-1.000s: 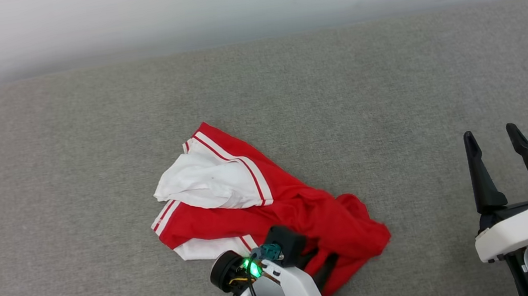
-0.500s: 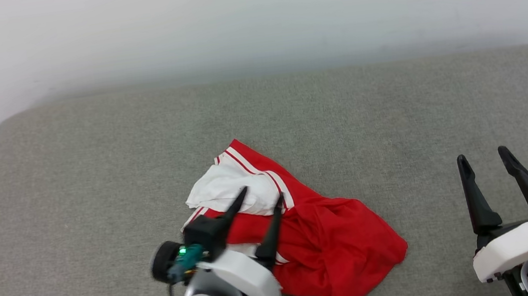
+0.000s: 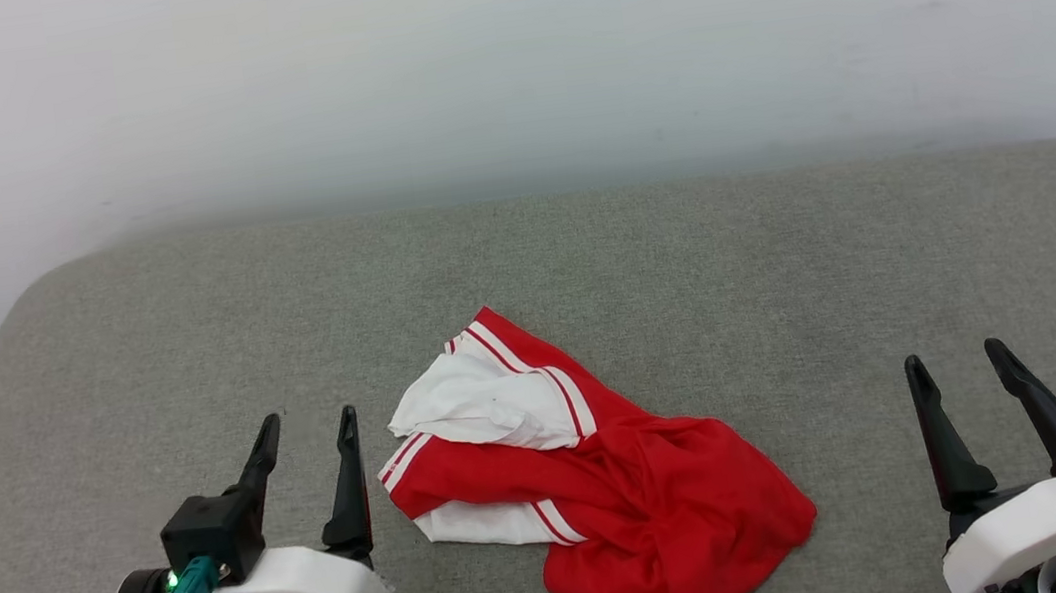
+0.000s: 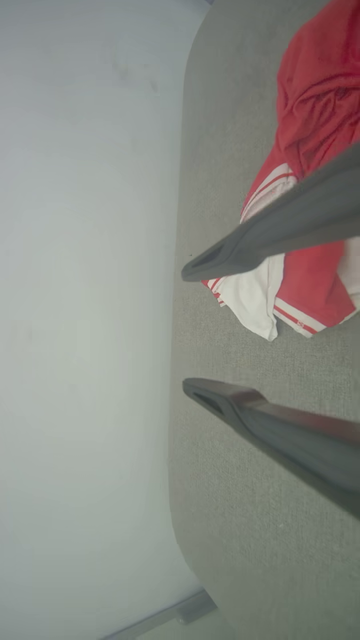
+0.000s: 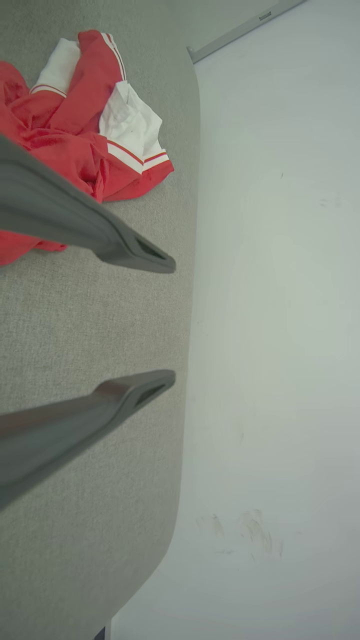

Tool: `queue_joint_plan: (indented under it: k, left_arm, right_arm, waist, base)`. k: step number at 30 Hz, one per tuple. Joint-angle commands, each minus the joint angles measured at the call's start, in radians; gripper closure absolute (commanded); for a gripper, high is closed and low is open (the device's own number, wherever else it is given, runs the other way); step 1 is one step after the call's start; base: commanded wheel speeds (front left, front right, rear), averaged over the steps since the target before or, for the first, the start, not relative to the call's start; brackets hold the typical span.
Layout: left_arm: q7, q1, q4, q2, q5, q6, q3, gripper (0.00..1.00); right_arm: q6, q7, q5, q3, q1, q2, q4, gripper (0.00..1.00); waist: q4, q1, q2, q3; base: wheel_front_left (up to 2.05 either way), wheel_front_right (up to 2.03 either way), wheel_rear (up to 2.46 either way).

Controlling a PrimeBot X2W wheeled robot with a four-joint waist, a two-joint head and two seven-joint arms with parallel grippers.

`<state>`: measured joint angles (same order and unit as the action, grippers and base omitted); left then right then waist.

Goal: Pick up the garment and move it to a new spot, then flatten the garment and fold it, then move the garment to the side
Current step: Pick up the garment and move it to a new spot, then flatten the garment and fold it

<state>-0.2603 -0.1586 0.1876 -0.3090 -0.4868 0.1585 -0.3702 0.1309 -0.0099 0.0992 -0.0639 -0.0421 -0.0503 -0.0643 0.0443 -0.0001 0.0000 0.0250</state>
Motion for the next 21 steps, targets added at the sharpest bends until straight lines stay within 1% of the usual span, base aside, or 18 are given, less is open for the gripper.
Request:
queue_joint_plan:
  k: [1, 6, 14, 17, 21]
  left_arm:
    - [-0.007, 0.02, -0.01, -0.005, 0.007, -0.005, 0.013, 0.0]
    - [-0.007, 0.06, -0.02, -0.01, 0.02, -0.006, 0.034, 0.0]
    - [-0.007, 0.079, -0.037, 0.006, 0.038, -0.02, 0.048, 0.0]
    - [-0.006, 0.068, -0.045, 0.013, 0.045, -0.029, 0.052, 0.0]
    - [-0.005, 0.051, -0.058, 0.031, 0.055, -0.043, 0.058, 0.0]
  right_arm:
    - [0.0, 0.003, 0.008, 0.003, -0.012, 0.0, -0.006, 0.0]
    - [0.0, 0.009, 0.011, 0.004, -0.024, 0.0, -0.009, 0.0]
    - [0.0, 0.026, 0.021, 0.003, -0.032, 0.0, 0.004, 0.0]
    - [0.0, 0.064, 0.034, 0.033, -0.018, 0.001, 0.038, 0.0]
    - [0.0, 0.134, 0.074, 0.106, 0.028, 0.0, 0.099, 0.0]
  waist:
    - [-0.001, 0.0001, 0.0, 0.003]
    - [-0.002, 0.0001, 0.0, 0.01]
    - [0.002, 0.0001, 0.0, 0.009]
    - [0.016, 0.0001, 0.0, 0.003]
    - [0.055, 0.0001, 0.0, -0.013]
  base:
    - [0.0, 0.0, 0.0]
    - [0.0, 0.0, 0.0]
    - [0.0, 0.0, 0.0]
    - [0.0, 0.0, 0.0]
    - [0.0, 0.0, 0.0]
